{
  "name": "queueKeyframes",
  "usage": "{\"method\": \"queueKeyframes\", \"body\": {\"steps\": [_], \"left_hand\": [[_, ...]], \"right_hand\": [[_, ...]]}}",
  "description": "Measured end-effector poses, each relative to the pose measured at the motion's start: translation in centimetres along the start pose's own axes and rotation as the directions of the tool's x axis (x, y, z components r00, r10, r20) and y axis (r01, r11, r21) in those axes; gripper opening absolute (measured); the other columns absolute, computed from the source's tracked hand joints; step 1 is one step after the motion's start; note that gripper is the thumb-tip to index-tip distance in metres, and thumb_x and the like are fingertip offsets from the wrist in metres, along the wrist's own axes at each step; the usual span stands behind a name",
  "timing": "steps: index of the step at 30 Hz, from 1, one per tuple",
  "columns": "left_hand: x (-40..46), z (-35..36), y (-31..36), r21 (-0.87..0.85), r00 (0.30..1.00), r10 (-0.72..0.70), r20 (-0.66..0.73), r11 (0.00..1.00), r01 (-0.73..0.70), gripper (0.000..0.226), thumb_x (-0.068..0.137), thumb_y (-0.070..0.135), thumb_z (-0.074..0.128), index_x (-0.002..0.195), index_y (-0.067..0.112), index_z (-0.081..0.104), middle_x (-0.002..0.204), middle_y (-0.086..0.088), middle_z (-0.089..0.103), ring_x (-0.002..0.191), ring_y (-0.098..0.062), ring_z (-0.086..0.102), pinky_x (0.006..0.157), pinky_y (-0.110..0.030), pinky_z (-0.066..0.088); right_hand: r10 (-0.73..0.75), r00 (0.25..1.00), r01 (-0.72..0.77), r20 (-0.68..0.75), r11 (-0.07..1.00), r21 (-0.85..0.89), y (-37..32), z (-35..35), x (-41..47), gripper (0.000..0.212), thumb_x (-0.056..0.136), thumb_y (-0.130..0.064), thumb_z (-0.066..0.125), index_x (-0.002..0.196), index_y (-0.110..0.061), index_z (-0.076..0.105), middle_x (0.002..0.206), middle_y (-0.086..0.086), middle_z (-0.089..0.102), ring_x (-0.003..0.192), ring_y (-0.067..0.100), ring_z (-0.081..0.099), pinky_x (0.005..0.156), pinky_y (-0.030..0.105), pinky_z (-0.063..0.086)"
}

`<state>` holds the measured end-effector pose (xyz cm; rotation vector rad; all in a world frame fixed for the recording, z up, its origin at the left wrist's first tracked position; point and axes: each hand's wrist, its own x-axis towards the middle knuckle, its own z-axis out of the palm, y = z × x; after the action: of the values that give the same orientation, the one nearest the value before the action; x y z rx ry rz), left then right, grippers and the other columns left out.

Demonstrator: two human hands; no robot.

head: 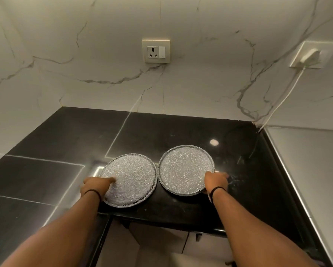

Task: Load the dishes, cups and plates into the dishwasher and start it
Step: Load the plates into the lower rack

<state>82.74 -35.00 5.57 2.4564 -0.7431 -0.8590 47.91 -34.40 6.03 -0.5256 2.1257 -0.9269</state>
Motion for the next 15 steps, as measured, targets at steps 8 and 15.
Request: {"method": "queueKeyframes", "body": {"steps": [8, 15], "left_hand": [[0.8, 0.7, 5.9, -0.647, 0.946, 0.222, 0.237, 0.762, -0.017, 0.039, 0.068, 0.018, 0.087, 0.095, 0.006, 0.062, 0.099, -0.017, 0.07, 0.082, -0.031, 0.069, 0.077, -0.045, 0.058], [-7.7, 2.8, 14.8, -0.394, 0.663, 0.733, 0.151, 0.66, -0.64, 0.013, 0.082, 0.016, 0.066, 0.072, 0.017, 0.058, 0.071, -0.002, 0.06, 0.065, -0.018, 0.056, 0.058, -0.031, 0.049]], "right_hand": [[-0.061, 0.998, 0.065, -0.026, 0.978, 0.199, -0.1, -0.3, 0.5, 0.022, 0.084, -0.026, 0.068, 0.088, -0.009, 0.056, 0.095, 0.01, 0.065, 0.093, 0.027, 0.062, 0.096, 0.044, 0.05], [-0.156, 0.968, 0.187, -0.196, 0.971, 0.151, -1.4, -2.1, -1.4, 0.016, 0.09, -0.028, 0.059, 0.088, -0.012, 0.06, 0.091, 0.009, 0.067, 0.088, 0.029, 0.063, 0.085, 0.043, 0.052]]}}
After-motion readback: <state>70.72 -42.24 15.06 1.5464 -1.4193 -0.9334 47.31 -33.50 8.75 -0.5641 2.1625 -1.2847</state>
